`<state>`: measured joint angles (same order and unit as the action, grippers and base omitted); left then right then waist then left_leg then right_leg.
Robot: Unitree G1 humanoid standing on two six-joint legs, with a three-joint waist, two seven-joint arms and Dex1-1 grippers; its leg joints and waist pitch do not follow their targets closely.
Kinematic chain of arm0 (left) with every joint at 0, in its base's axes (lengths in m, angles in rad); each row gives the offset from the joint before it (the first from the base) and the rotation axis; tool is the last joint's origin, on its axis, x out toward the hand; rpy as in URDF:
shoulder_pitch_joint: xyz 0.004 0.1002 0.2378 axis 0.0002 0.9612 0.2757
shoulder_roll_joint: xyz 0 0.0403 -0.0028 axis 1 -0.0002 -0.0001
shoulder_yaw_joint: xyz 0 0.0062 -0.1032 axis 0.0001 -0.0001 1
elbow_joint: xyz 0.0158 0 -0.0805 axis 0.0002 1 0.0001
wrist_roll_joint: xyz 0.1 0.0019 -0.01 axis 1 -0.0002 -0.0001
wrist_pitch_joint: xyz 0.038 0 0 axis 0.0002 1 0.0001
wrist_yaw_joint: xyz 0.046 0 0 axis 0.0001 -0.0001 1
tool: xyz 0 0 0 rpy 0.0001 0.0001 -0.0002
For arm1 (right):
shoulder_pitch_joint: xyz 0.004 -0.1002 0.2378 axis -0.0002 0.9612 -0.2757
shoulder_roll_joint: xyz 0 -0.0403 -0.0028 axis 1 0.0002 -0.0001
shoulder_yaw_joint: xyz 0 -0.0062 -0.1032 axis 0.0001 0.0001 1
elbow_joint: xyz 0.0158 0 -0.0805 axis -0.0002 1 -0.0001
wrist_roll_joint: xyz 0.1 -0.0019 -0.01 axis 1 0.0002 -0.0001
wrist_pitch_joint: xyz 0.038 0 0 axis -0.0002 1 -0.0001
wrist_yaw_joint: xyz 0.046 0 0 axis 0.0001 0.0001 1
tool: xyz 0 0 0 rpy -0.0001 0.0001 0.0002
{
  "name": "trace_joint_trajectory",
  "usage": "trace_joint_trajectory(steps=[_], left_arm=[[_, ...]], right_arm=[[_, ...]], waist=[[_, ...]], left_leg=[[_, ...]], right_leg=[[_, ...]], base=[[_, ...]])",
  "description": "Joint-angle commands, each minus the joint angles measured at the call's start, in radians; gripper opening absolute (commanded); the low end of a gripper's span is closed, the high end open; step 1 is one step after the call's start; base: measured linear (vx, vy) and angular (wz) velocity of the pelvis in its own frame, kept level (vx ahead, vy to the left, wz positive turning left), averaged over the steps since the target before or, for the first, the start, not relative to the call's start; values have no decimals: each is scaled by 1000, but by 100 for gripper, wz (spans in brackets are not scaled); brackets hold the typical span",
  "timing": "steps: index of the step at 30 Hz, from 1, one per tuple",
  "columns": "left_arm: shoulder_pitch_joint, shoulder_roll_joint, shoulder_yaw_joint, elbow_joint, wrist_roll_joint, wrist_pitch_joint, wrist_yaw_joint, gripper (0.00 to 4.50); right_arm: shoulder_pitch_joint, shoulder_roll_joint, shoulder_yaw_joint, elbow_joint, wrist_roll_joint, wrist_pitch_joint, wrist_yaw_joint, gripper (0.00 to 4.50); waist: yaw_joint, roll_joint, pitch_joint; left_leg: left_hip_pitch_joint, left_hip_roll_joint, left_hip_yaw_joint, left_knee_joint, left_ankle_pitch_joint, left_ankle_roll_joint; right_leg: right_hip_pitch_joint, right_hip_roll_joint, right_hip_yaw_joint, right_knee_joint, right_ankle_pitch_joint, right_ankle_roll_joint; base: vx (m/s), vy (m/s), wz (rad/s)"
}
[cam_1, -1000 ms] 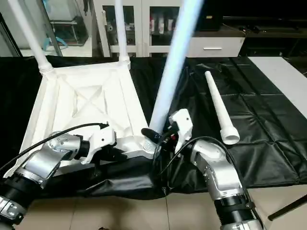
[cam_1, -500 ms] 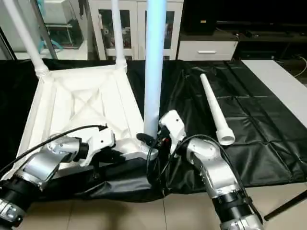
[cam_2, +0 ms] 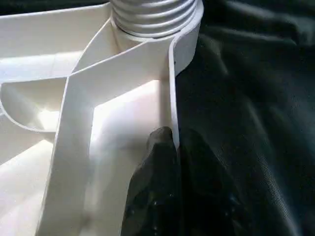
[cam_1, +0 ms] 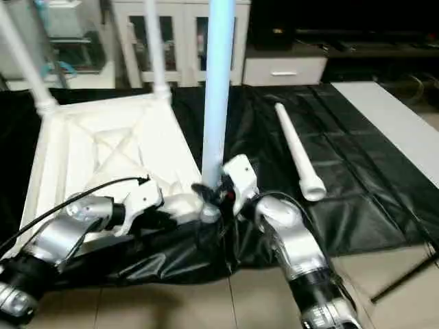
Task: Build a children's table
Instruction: Insert table leg to table base
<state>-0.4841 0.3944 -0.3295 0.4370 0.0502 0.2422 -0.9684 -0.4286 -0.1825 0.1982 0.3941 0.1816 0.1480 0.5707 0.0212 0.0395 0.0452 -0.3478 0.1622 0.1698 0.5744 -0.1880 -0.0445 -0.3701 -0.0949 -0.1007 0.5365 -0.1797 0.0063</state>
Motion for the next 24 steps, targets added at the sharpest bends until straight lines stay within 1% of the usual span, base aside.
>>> trace_joint_trajectory(steps=[1,2,3,4,5,6,7,8,9,10,11,12,13,14,15,16,18,19,23,24], left_arm=[[-10,-36,64,28,-22,24,107,0],[-18,-64,73,41,-23,54,147,0],[-35,-126,92,59,-27,116,232,0],[-44,-156,100,61,-32,148,263,0],[-44,-156,100,61,-32,148,263,0],[-55,-190,106,65,-39,177,290,0],[-80,-242,111,81,-41,212,333,0],[-94,-267,111,93,-39,229,357,0],[-118,-299,113,114,-35,242,388,0],[-147,-332,116,142,-31,249,422,0],[-166,-351,119,162,-28,252,443,0],[-195,-377,125,194,-25,244,479,0],[-200,-382,126,201,-24,242,486,0],[-217,-399,133,217,-22,248,511,0],[-229,-411,138,231,-17,254,537,0],[-234,-418,142,237,-13,262,547,0],[-240,-427,153,247,-10,271,568,0],[-243,-427,162,253,-10,276,585,0],[-251,-425,176,272,-7,280,610,0],[-252,-423,177,280,-7,274,611,0]], right_arm=[[16,-25,-50,176,-91,49,-131,186],[-11,-13,-61,214,-93,42,-169,186],[-68,11,-86,291,-91,27,-240,186],[-92,21,-97,323,-86,22,-264,186],[-92,21,-97,323,-86,22,-264,186],[-117,31,-110,355,-78,17,-287,186],[-158,46,-128,413,-65,10,-325,186],[-177,53,-136,440,-57,7,-342,186],[-203,64,-149,478,-44,4,-365,186],[-228,74,-160,516,-35,0,-393,186],[-245,80,-167,543,-30,-6,-411,186],[-266,91,-180,576,-21,-11,-436,186],[-270,93,-183,582,-20,-12,-440,186],[-284,96,-185,605,-29,-22,-464,186],[-294,101,-190,622,-34,-30,-483,186],[-303,104,-196,637,-35,-38,-495,186],[-312,108,-202,655,-38,-48,-512,186],[-318,111,-207,669,-41,-56,-519,186],[-334,119,-215,715,-51,-82,-528,186],[-338,123,-217,728,-50,-95,-516,186]], waist=[[-11,14,-19],[6,18,-13],[80,19,-22],[34,-41,-35],[37,-91,-31],[47,-67,-37],[66,-44,-28],[66,-29,-47],[42,-25,-51],[24,-21,-50],[23,-21,-50],[21,-23,-46],[22,-25,-45],[23,-26,-46],[24,-20,-47],[23,-22,-51],[23,-25,-50],[25,-26,-50],[26,-29,-53],[27,-35,-52]], left_leg=[[-18,94,-61,-175,-884,-88],[-64,115,-42,-238,-946,-96],[-75,96,41,-262,-891,-85],[-18,74,48,-207,-734,-58],[112,-7,-7,110,-299,-32],[-28,-37,-67,96,-56,39],[-61,21,-83,6,-56,2],[-17,33,-69,-23,-78,-20],[26,60,-63,-47,-175,-21],[10,53,-55,-59,-283,-17],[6,52,-54,-61,-314,-15],[-1,49,-50,-63,-357,-5],[5,45,-45,-62,-390,-2],[4,46,-45,-63,-387,1],[-1,49,-47,-68,-366,3],[-5,50,-46,-70,-333,8],[-9,51,-42,-69,-305,14],[-10,51,-41,-69,-294,23],[-11,50,-37,-65,-251,45],[-12,50,-35,-64,-239,55]], right_leg=[[58,-31,0,7,-506,-57],[94,-11,3,116,-396,-73],[74,14,21,184,-235,-81],[51,-5,71,141,-394,-64],[-126,-134,108,-128,-1043,-7],[12,-146,176,-80,-989,-41],[48,-135,129,-30,-763,-79],[17,-86,107,-17,-584,-112],[-13,-33,93,12,-291,-177],[7,-35,87,16,-231,-228],[12,-43,86,11,-242,-237],[12,-50,84,-4,-307,-232],[5,-54,84,-17,-380,-212],[7,-57,84,-20,-386,-206],[13,-60,84,-21,-376,-198],[17,-60,82,-21,-333,-199],[17,-61,82,-18,-279,-210],[19,-64,82,-18,-271,-213],[20,-66,83,-15,-234,-231],[22,-67,83,-15,-229,-233]], base=[[-120,29,-3],[-120,29,-3],[-111,-31,19],[-38,-122,27],[-38,-122,27],[54,-89,-17],[80,26,-20],[80,26,-20],[-26,15,19],[-57,-7,11],[-57,-7,11],[0,0,0],[0,0,0],[0,0,0],[0,0,0],[0,0,0],[0,0,0],[0,0,0],[0,0,0],[0,0,0]])
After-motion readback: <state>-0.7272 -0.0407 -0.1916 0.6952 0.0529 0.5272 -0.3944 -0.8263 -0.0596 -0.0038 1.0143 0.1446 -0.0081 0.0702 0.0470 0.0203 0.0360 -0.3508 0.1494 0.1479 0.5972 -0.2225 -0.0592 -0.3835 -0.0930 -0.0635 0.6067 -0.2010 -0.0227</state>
